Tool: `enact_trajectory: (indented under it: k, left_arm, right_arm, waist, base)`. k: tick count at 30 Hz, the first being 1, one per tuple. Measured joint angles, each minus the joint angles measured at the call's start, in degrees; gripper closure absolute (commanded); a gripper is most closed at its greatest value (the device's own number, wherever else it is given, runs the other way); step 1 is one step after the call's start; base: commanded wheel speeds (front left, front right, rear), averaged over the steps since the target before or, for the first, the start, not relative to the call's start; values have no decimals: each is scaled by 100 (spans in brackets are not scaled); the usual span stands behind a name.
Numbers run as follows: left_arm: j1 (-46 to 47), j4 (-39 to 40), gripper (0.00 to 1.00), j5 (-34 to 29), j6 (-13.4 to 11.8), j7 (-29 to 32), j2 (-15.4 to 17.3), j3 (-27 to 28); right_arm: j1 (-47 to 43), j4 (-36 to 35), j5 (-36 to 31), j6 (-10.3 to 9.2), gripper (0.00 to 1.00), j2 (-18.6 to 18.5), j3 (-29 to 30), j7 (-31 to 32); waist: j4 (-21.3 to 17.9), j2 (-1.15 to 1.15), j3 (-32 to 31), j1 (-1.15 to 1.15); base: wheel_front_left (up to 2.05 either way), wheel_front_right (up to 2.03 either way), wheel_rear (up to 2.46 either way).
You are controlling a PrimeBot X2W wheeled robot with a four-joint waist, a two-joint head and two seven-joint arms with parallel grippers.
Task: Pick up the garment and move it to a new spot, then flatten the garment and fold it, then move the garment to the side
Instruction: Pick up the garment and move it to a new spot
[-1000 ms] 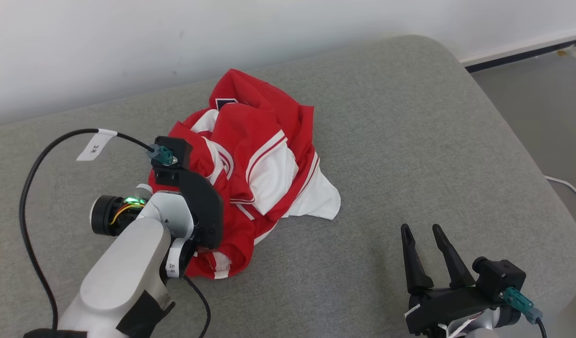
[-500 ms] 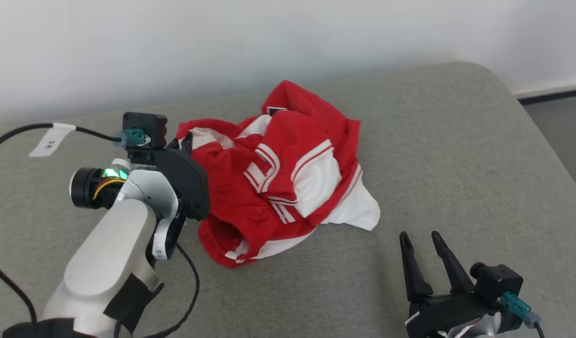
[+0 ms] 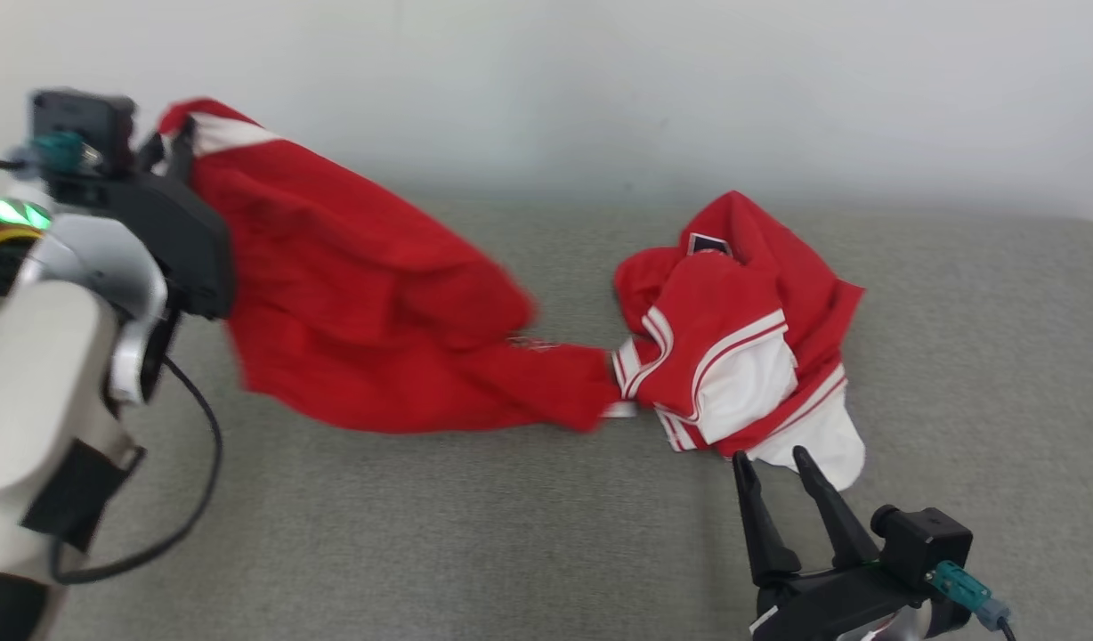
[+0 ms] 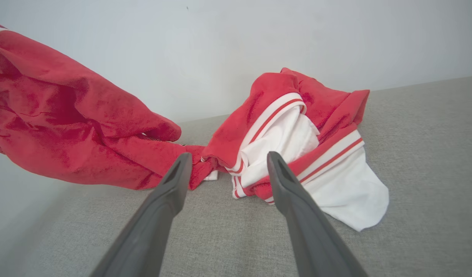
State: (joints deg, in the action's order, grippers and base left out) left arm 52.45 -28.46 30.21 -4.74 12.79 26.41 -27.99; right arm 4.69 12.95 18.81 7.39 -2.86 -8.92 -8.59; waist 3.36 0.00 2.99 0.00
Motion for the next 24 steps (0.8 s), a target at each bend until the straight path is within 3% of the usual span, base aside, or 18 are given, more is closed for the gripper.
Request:
enact_trajectory:
  k: [5, 15, 19, 24]
  left_arm:
    - [165, -52, 100, -80, 63, -37, 516, 153]
    - [368, 57, 100, -145, -196, -461, 1742, 866]
    - [92, 35, 100, 178, -321, -742, 1745, 1192]
    - [-269, -227, 100, 503, -441, -1225, 1308, 1389]
  right_arm:
    - [16, -37, 35, 0, 0, 1, -121, -29]
    - [399, -247, -122, 0, 0, 5, -202, 8]
    - [533, -355, -314, 0, 0, -1, -146, 131]
    - [809, -541, -494, 0, 0, 2, -208, 253]
  waist:
    - [293, 0, -8, -1]
    - [495, 0, 612, 0]
    - [483, 0, 1057, 0]
    - [397, 1, 1679, 2]
  base:
    - [0, 0, 0]
    - [0, 0, 0]
    - [0, 0, 0]
    - [0, 0, 0]
